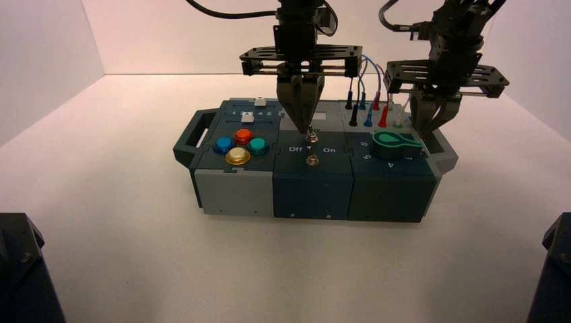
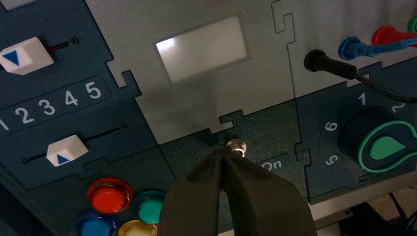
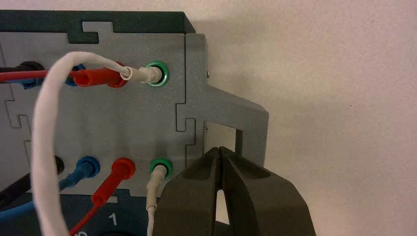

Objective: Flip the top switch on with the left gripper.

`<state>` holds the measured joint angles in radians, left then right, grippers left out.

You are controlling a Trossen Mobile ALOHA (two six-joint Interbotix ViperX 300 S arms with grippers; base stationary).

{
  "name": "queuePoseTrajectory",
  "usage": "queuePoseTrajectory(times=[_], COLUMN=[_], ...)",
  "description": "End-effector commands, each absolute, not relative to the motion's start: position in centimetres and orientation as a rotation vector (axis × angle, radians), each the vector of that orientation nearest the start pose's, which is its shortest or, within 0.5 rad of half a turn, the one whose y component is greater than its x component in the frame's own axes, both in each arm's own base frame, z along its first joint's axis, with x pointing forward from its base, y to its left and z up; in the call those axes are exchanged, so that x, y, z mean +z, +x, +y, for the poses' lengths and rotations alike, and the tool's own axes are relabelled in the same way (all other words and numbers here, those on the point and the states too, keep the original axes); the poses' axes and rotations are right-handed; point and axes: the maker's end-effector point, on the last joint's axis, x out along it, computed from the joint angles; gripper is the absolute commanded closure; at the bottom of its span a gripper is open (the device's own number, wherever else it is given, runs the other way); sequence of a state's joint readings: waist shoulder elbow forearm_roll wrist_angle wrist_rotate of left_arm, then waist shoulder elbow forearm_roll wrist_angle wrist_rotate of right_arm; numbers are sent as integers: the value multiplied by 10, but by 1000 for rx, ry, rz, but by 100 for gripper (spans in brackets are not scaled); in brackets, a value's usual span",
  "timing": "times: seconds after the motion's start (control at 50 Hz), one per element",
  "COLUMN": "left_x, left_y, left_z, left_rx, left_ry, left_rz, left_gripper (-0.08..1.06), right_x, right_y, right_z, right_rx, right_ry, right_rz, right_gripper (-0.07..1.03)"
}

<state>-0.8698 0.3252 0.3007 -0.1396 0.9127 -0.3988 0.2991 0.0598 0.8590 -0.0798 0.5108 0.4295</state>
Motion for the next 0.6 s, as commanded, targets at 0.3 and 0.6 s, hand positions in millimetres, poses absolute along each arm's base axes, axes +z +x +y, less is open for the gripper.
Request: queuePoseTrajectory(times=[0.3,0.6], left_x=[60,72], left_y=[229,229], left_z=[-353,-318], left_rx=[-459,-405], left_ry=[219,257], left_rz=[1547,1504], left_gripper=[101,101], right_x=[-4,-4], right_y=[268,269], right_z=[77,78], right_rx=[-38,-36], right_ry=[33,32], right_rz=[1458,1457], right_gripper=[99,99])
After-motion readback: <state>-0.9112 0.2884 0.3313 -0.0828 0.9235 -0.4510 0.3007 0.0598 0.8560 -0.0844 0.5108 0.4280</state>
